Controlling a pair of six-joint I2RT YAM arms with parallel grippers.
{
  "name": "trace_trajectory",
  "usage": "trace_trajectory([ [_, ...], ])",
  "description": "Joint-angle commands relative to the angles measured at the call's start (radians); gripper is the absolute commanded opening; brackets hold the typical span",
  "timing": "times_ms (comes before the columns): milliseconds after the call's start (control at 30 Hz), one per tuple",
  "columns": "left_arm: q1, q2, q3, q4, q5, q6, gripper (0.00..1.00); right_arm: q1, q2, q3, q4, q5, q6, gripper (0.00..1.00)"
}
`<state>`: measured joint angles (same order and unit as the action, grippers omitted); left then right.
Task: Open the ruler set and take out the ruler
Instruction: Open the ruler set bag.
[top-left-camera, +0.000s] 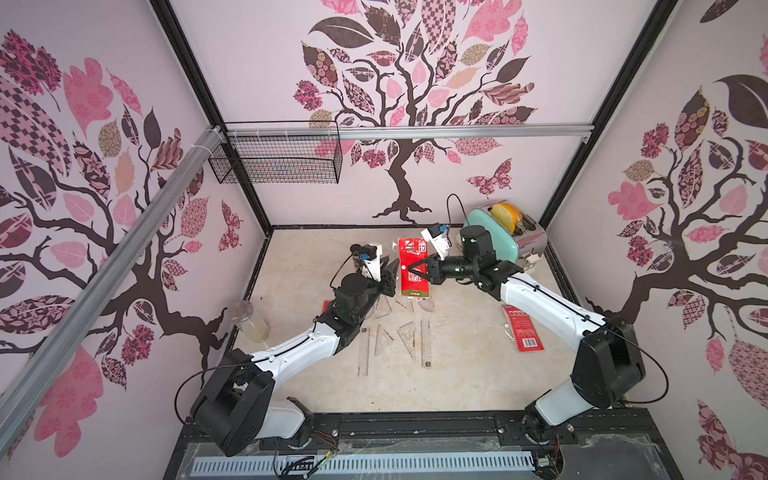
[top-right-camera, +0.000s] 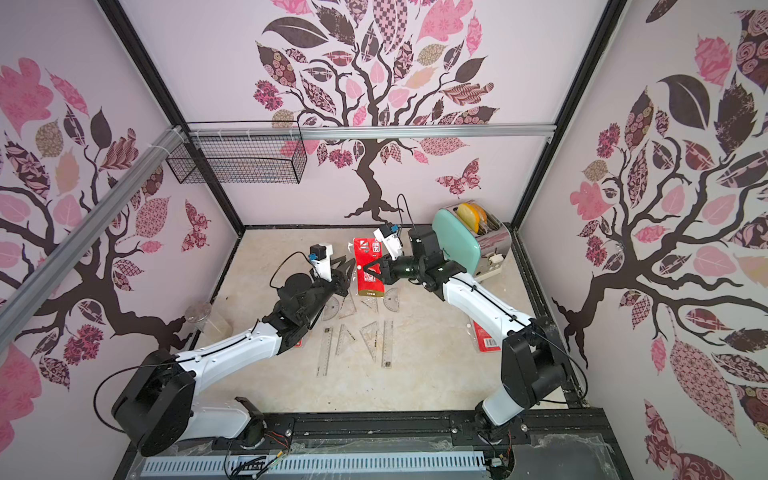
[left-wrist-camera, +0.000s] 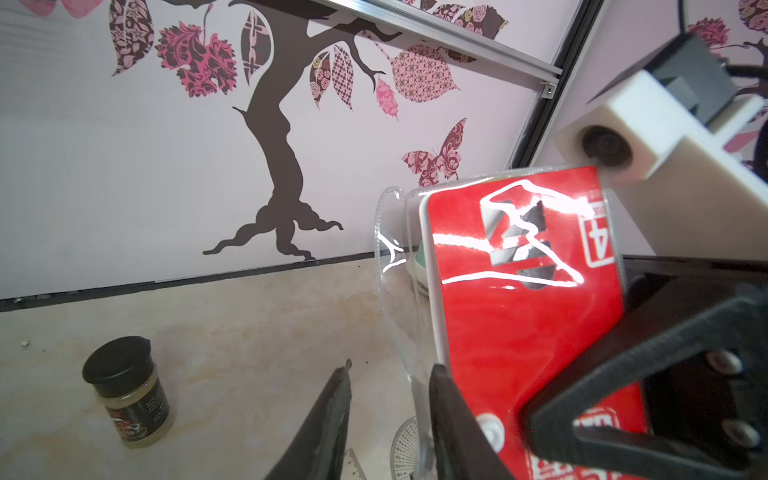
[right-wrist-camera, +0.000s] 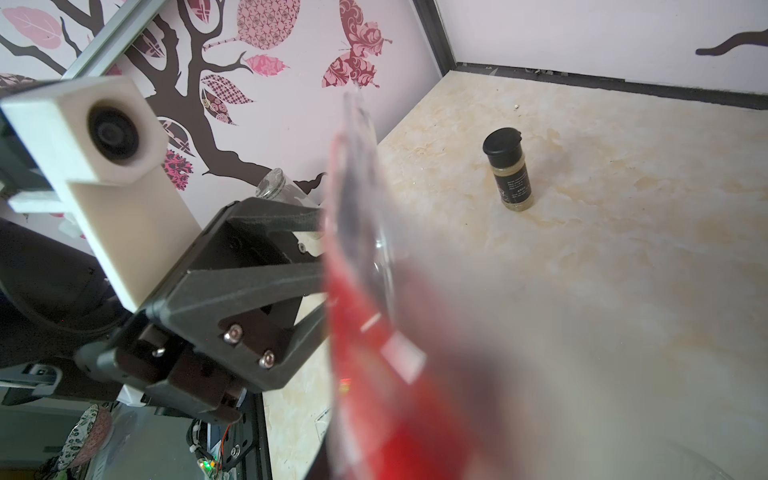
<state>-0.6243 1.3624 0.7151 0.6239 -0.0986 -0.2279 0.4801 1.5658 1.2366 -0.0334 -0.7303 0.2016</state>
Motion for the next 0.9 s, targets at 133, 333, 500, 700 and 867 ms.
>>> trace_trajectory([
  [133,0.014,0.016,0.046,-0.079,0.161,0.006,0.35,0.000,-0.051,-0.002,-0.002,-0.015,-0.018,0.00],
  [333,0.041,0.005,0.062,-0.176,0.208,0.006,0.31,0.001,-0.069,-0.002,-0.010,-0.013,-0.028,0.00],
  [500,0.073,0.007,0.106,-0.245,0.286,0.006,0.29,0.001,-0.067,0.002,-0.021,-0.024,-0.039,0.00],
  [700,0.081,0.007,0.145,-0.274,0.357,0.016,0.31,0.001,-0.055,0.016,-0.069,-0.065,-0.079,0.00],
  [867,0.086,0.018,0.180,-0.330,0.454,0.028,0.25,0.001,-0.066,0.017,-0.091,-0.050,-0.098,0.00],
])
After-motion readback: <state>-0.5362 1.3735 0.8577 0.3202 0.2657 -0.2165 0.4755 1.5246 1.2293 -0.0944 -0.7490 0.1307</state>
